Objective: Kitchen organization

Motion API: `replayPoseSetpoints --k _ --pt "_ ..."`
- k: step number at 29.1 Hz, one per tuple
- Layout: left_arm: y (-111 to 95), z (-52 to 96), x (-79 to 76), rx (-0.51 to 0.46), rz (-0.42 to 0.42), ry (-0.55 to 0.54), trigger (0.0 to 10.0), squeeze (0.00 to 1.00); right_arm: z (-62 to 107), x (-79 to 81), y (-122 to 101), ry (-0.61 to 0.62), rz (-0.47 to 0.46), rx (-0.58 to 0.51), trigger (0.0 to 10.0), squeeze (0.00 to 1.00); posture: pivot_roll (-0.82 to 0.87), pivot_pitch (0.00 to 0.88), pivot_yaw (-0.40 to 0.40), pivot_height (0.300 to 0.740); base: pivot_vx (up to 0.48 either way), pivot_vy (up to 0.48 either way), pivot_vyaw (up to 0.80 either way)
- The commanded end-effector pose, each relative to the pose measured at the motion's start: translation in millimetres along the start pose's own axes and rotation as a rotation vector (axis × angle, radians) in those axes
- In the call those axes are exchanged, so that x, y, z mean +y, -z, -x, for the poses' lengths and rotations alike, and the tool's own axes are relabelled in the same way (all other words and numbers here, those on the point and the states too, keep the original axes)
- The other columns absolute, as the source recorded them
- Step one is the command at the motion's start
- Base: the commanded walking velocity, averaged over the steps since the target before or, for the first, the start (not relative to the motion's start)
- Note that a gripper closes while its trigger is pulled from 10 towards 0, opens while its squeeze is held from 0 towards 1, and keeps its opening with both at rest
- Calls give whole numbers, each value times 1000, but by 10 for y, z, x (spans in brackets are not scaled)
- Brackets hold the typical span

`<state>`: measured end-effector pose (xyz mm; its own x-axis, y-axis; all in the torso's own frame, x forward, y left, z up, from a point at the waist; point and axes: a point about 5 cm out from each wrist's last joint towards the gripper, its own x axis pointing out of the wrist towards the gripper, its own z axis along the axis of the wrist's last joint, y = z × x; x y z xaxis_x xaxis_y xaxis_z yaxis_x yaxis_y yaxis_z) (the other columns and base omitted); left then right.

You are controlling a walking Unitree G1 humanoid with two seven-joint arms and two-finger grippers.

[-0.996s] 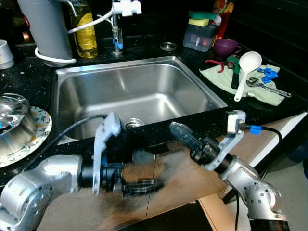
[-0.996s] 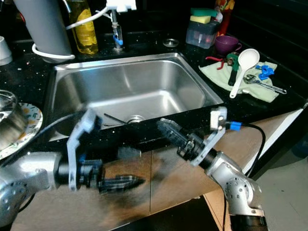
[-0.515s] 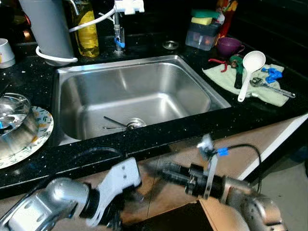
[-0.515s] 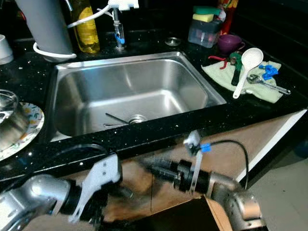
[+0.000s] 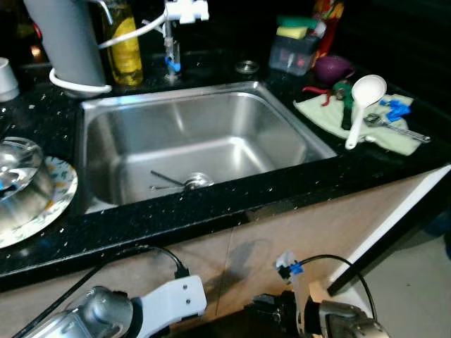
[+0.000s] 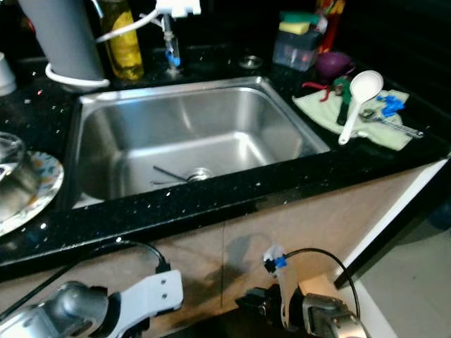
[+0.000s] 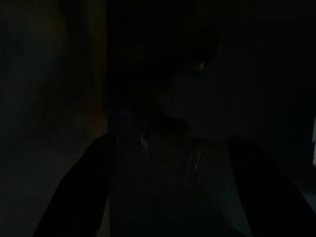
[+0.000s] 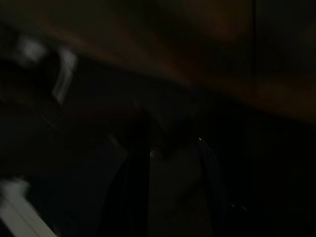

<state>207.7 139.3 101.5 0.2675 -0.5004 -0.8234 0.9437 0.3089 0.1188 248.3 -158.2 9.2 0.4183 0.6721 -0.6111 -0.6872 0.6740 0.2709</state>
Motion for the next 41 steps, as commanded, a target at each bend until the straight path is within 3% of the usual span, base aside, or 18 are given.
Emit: replayPoseSetpoints --k 1,2,6,7,9,12,15,16,19,21,23,24,25,31,37,41 --pt "89 -109 -83 58 35 7 10000 0 -57 16 168 43 31 70 10000 0 -32 189 -26 740 0 0 0" --pt "89 -109 -83 58 35 7 10000 0 -57 16 168 43 31 70 10000 0 -32 189 -26 740 0 0 0" --pt "227 -337 -116 81 116 -54 10000 0 -143 -26 301 184 96 111 10000 0 -23 179 -37 740 0 0 0" --pt "319 -433 -125 84 166 -85 10000 0 -158 -73 325 265 62 103 10000 0 -23 179 -37 740 0 0 0" --pt "353 -461 -128 92 180 -96 10000 0 -164 -83 332 285 50 99 10000 0 -23 179 -37 740 0 0 0" --pt "634 -642 -133 191 245 -185 10000 0 -204 -80 406 334 -12 91 10000 0 -30 179 -41 740 0 0 0" --pt "782 -692 -146 276 299 -227 10000 0 -245 -39 456 333 -34 96 10000 0 -34 175 -37 740 0 0 0" --pt "863 -754 -141 293 367 -289 10000 0 -319 43 504 334 -54 98 10000 0 -36 175 -37 740 0 0 0" --pt "883 -821 -135 265 423 -337 10000 0 -364 72 521 373 -64 87 10000 0 -41 173 -37 740 0 0 0" --pt "881 -894 -143 213 515 -364 10000 0 -382 69 539 442 -96 75 10000 0 -41 170 -36 740 0 0 0" --pt "878 -994 -160 124 663 -380 10000 0 -398 75 588 491 -157 73 10000 0 -40 171 -37 740 0 0 0" --pt "878 -994 -160 124 663 -380 10000 0 -398 75 588 491 -157 73 10000 0 -40 171 -37 740 0 0 0" --pt "912 -1048 -165 91 720 -403 10000 0 -417 96 609 495 -186 71 10000 0 -40 171 -37 740 0 0 0" --pt "1137 -1190 -279 142 766 -445 10000 0 -473 175 656 464 -196 85 10000 0 -44 169 -48 740 0 0 0" --pt "1085 -1212 -177 30 814 -559 10000 0 -425 143 728 531 -338 25 10000 0 -51 165 -45 740 0 0 0" --pt "1149 -1229 -185 43 769 -581 10000 0 -406 143 764 566 -339 13 10000 0 -51 157 -42 740 0 0 0"
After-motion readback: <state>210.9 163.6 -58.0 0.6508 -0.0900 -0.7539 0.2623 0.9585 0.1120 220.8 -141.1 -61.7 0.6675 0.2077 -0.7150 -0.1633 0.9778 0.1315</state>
